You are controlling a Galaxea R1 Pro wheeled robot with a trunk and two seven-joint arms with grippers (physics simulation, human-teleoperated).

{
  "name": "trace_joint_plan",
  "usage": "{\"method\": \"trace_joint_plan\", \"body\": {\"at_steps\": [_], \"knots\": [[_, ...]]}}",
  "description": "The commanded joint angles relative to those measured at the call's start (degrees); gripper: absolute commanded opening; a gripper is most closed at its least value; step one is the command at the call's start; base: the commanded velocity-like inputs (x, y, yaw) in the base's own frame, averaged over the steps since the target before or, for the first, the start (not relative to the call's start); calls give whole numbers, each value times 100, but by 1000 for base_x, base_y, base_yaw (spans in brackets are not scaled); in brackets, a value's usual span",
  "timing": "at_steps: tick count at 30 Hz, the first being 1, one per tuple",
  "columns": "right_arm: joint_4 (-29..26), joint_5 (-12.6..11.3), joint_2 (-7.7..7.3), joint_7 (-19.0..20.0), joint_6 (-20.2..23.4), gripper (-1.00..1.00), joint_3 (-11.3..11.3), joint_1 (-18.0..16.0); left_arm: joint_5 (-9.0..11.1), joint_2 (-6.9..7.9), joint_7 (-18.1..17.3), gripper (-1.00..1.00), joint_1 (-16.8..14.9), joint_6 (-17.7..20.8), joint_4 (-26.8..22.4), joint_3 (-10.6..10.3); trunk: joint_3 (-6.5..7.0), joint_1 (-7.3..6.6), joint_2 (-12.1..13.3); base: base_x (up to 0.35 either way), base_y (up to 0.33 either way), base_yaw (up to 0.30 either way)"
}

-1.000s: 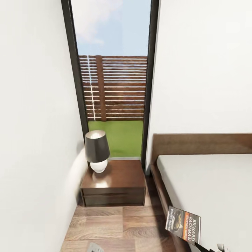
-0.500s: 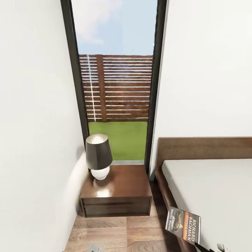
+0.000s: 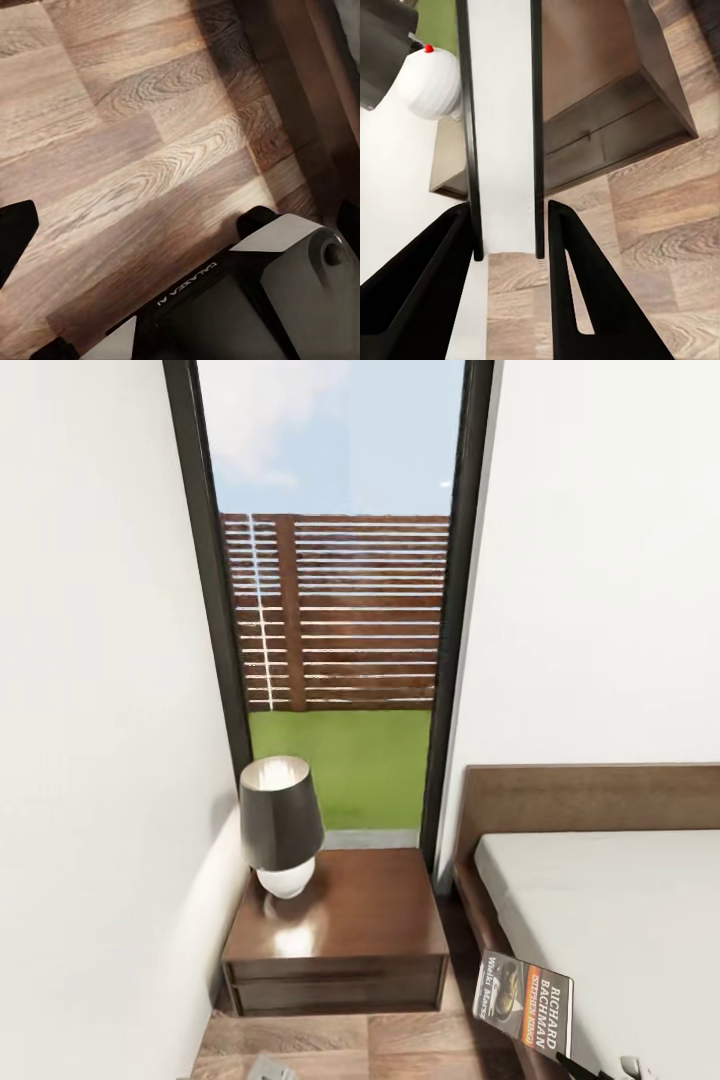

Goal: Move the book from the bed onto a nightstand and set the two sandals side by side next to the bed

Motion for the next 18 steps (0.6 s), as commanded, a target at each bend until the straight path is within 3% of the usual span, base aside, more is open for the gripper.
{"method": "trace_joint_plan", "body": {"at_steps": [1, 18], "knots": [[2, 18, 0, 18, -12, -100, -58, -6, -42, 0, -28, 100, -2, 25, -8, 49, -7, 4, -4, 332, 1, 0], [2, 18, -1, 18, -12, -100, -58, -6, -42, 0, -26, 100, -2, 25, -8, 49, -7, 4, -4, 332, 0, 0]]}}
